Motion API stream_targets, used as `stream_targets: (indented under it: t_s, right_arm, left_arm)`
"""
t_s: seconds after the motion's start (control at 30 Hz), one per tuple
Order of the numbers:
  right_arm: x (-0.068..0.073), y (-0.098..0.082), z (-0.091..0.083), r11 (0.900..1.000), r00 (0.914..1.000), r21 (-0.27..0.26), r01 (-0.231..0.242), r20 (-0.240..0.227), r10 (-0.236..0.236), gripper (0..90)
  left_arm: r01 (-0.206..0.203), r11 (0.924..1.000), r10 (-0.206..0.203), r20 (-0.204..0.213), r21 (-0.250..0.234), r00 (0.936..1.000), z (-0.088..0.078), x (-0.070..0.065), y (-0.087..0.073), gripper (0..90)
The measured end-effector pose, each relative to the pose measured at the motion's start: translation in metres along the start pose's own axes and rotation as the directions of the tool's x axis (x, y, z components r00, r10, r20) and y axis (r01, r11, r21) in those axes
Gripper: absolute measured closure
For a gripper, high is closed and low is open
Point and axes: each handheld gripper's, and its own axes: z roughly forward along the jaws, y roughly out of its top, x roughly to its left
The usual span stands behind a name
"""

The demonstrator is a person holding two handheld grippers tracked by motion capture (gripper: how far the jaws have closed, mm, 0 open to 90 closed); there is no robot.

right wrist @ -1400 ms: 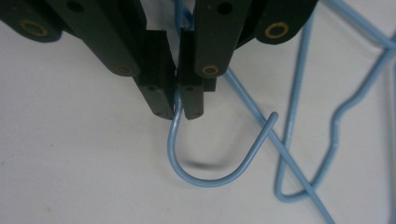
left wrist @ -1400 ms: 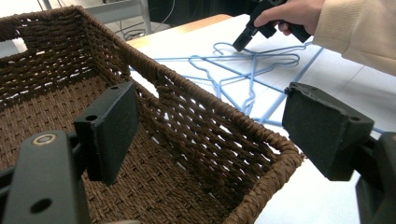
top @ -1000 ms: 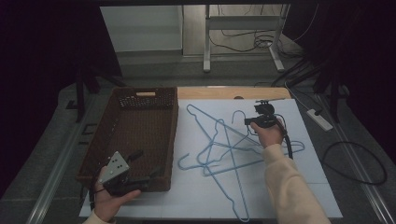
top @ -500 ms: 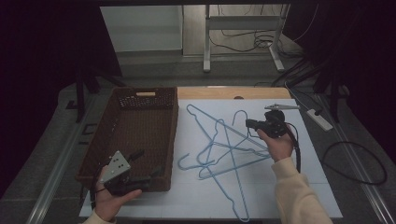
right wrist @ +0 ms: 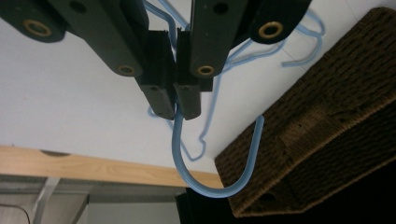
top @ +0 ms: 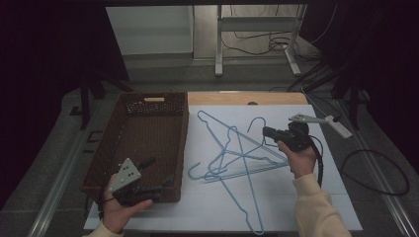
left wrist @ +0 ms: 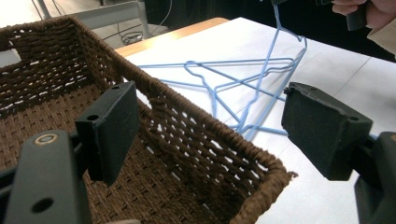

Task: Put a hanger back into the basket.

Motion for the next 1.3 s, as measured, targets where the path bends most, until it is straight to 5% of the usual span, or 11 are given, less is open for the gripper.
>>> stream_targets:
  t_s: [0.23, 0.7, 1.3]
  right_arm:
    - [0.005, 0.005, -0.013, 0.998, 0.9992, -0.063, 0.027, -0.026, -0.029, 87.4]
    - [0.022, 0.011, -0.028, 0.993, 0.9949, -0.099, 0.067, -0.068, -0.074, 87.4]
    - [0.035, 0.014, -0.034, 0.993, 0.9903, -0.097, 0.070, -0.113, -0.080, 87.4]
  left_arm:
    - [-0.013, 0.9999, 0.013, 0.013, -0.003, 0.9998, 0.002, -0.004, 0.008, 19.9]
    - [-0.027, 0.9995, 0.026, 0.074, 0.019, 0.9969, 0.020, -0.019, 0.031, 20.3]
    - [-0.019, 0.9925, -0.006, 0.203, 0.121, 0.9791, 0.071, -0.039, 0.068, 25.0]
